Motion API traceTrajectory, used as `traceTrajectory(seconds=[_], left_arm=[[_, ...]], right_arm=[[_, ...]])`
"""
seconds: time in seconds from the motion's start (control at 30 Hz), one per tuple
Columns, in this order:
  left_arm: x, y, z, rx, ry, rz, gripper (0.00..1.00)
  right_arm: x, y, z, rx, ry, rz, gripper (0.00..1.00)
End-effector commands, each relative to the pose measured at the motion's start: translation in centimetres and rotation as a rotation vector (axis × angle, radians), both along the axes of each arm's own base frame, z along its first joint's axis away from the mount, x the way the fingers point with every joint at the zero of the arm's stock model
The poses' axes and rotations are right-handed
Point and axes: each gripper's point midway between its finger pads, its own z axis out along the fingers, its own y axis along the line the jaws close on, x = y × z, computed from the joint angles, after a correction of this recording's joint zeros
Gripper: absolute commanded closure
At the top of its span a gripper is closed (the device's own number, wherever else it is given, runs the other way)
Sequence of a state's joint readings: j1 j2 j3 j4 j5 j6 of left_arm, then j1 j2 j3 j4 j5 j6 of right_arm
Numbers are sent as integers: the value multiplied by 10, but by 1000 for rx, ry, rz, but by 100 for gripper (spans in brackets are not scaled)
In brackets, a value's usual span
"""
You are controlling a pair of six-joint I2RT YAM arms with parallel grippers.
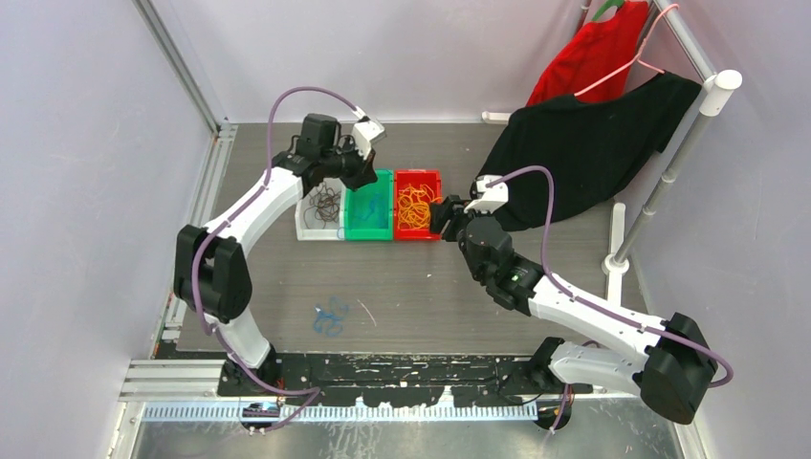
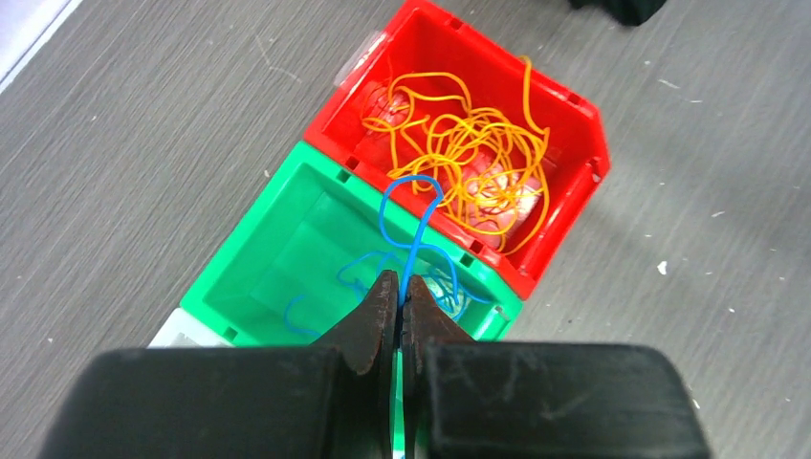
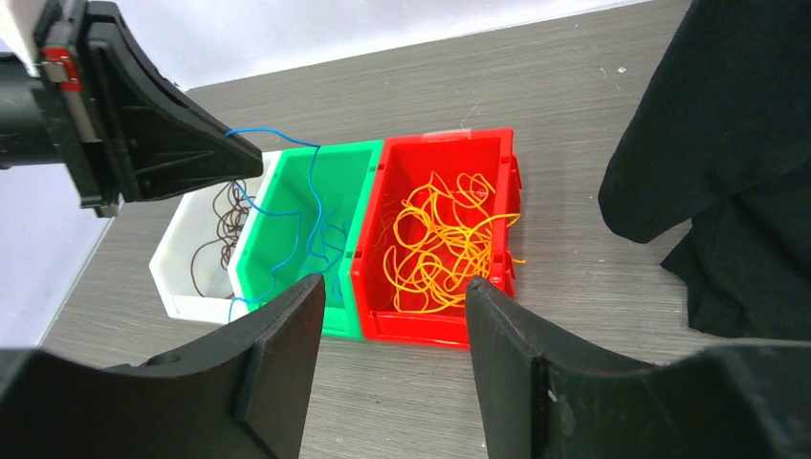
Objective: Untangle the cables
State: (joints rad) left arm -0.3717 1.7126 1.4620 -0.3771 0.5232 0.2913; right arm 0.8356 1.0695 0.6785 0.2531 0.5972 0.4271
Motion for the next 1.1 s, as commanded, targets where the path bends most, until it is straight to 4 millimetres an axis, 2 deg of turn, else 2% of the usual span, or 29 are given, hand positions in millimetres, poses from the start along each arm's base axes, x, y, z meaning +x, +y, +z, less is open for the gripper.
traceTrajectory(seconds=[0.0,0.13,0.27,0.37,0.47,0.8,1.07], left_arm=[[35,4,25,13,-160,60,100],[49,-9,59,-79,-178,87,100],[42,-22,95,-157,-164,78,100],[34,-23,101,-173,-165,66,100],[32,-17,89,-140,-164,79,100],[30,-1,29,-7,-103,106,100],[42,23,-13,204,-164,114,100]], right_arm=[[0,-5,13,17,-32,-11,39],[0,-5,10,19,-23,-7,40],[0,-3,10,29,-20,-5,40],[-1,-3,10,34,-18,2,41],[-2,-4,10,36,-13,4,40],[-9,-16,4,33,-4,-17,41],[-10,-18,-2,20,6,-19,42]])
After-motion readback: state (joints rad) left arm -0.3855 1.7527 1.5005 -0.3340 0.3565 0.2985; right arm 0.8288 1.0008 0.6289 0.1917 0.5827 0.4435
